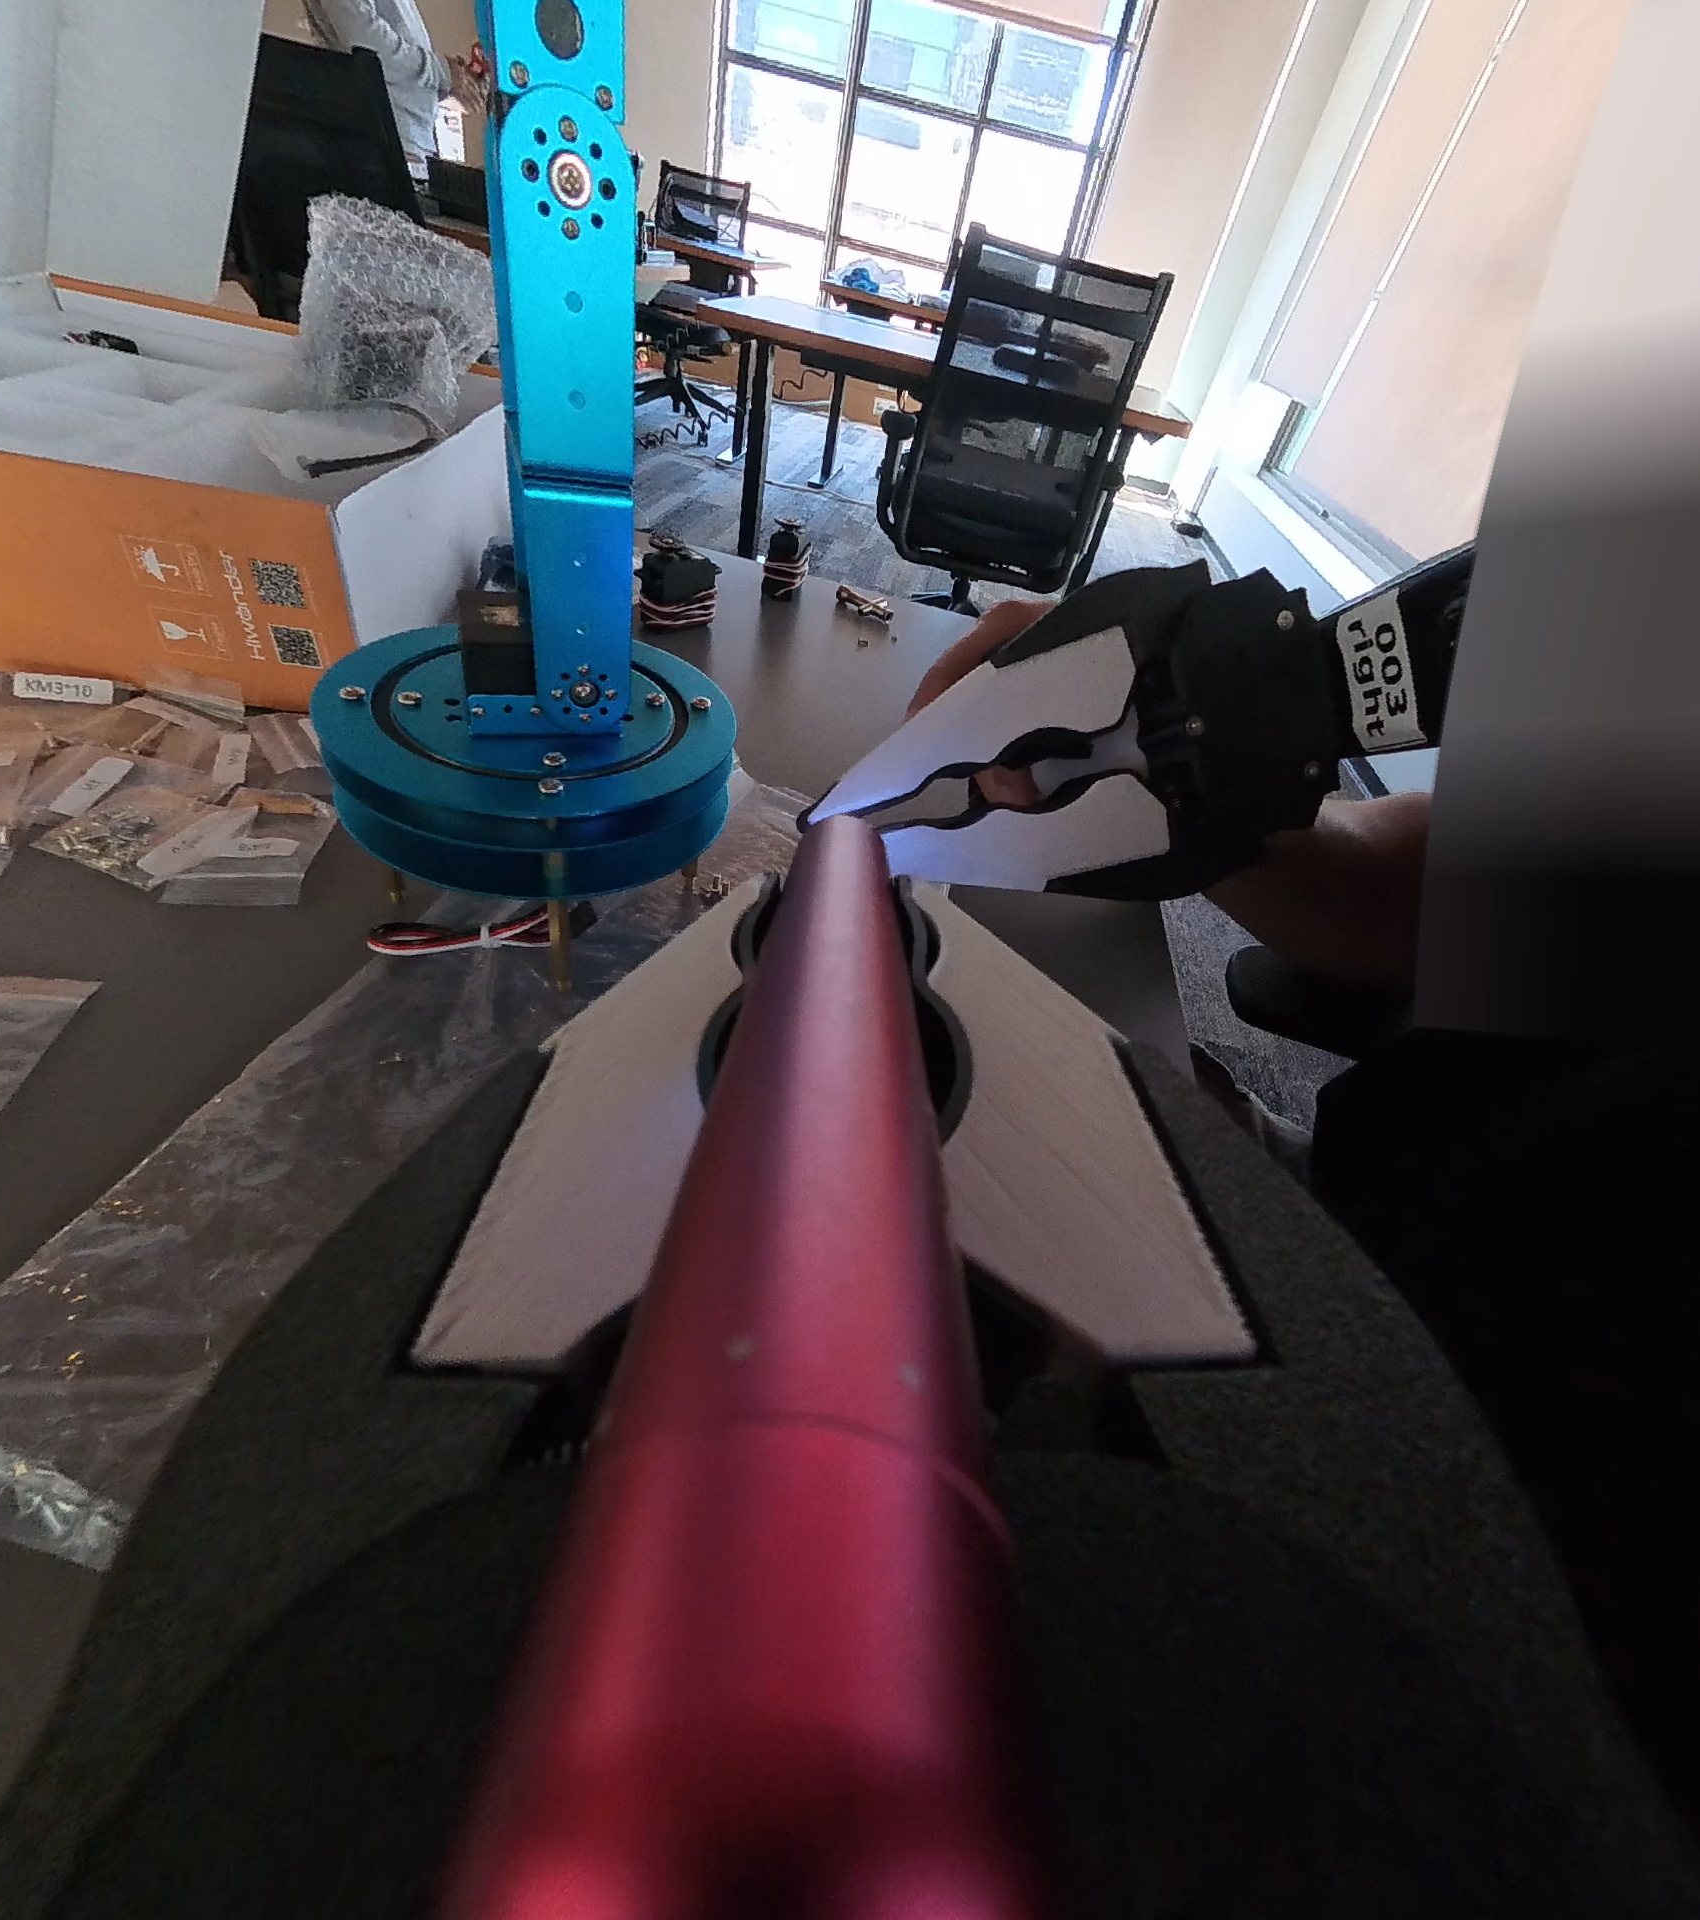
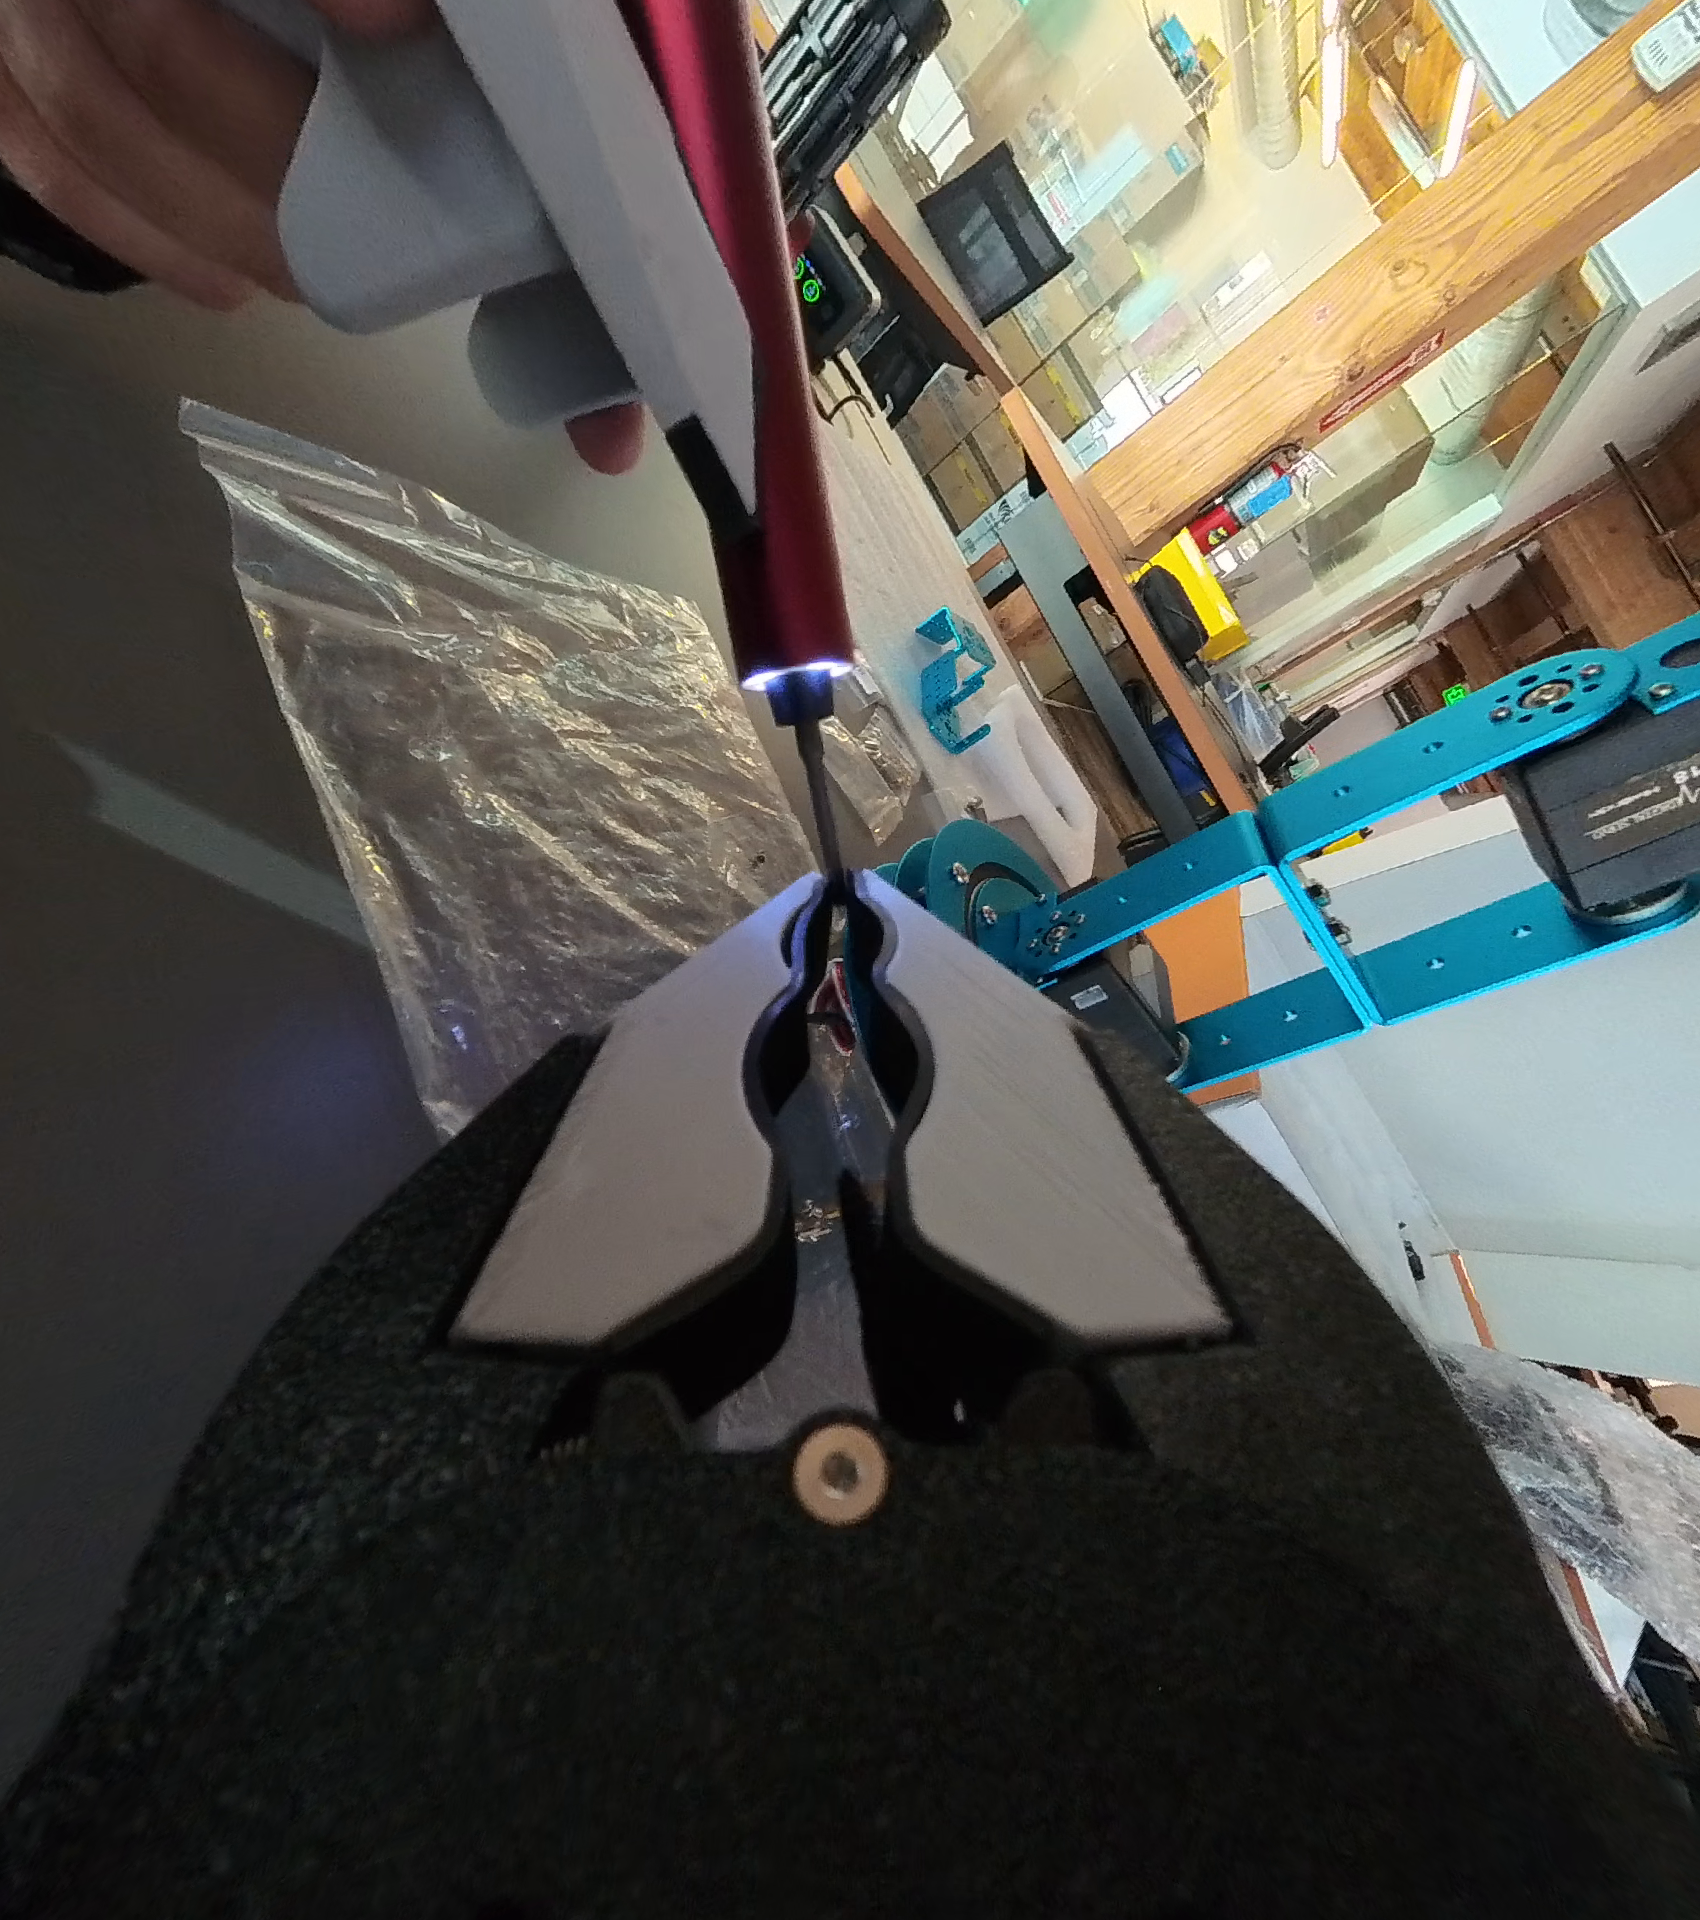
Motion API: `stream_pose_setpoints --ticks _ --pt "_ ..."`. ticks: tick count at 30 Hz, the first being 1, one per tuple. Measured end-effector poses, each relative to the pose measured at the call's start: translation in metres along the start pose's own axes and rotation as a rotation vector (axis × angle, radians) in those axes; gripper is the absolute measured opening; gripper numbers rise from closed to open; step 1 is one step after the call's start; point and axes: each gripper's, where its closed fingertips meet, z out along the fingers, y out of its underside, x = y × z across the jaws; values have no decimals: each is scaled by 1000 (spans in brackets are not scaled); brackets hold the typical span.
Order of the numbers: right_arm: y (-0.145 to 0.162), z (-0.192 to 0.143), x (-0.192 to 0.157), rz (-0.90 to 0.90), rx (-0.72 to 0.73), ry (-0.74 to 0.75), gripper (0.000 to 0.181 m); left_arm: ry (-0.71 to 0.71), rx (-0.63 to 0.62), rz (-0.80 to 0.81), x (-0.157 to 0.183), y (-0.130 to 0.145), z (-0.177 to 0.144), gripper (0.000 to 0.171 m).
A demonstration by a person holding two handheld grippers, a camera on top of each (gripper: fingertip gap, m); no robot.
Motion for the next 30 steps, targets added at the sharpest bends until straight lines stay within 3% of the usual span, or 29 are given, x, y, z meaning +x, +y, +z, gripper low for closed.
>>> stream_pose_setpoints --ticks 9,14,26,30 --pt "0 1 -2 -11 2 -1 1 -14 -18 -1 -4 3 -1 21" --pt "1 2 -1 50 12 -21 10 -5 -17 -20 -5 5 -2 21" --pt "6 -5 1 371 117 -226 17 20 32 43 -2 -3 -8 21" --pt "4 -11 28 467 154 -211 20 -20 110 95 -9 -24 -14 22"
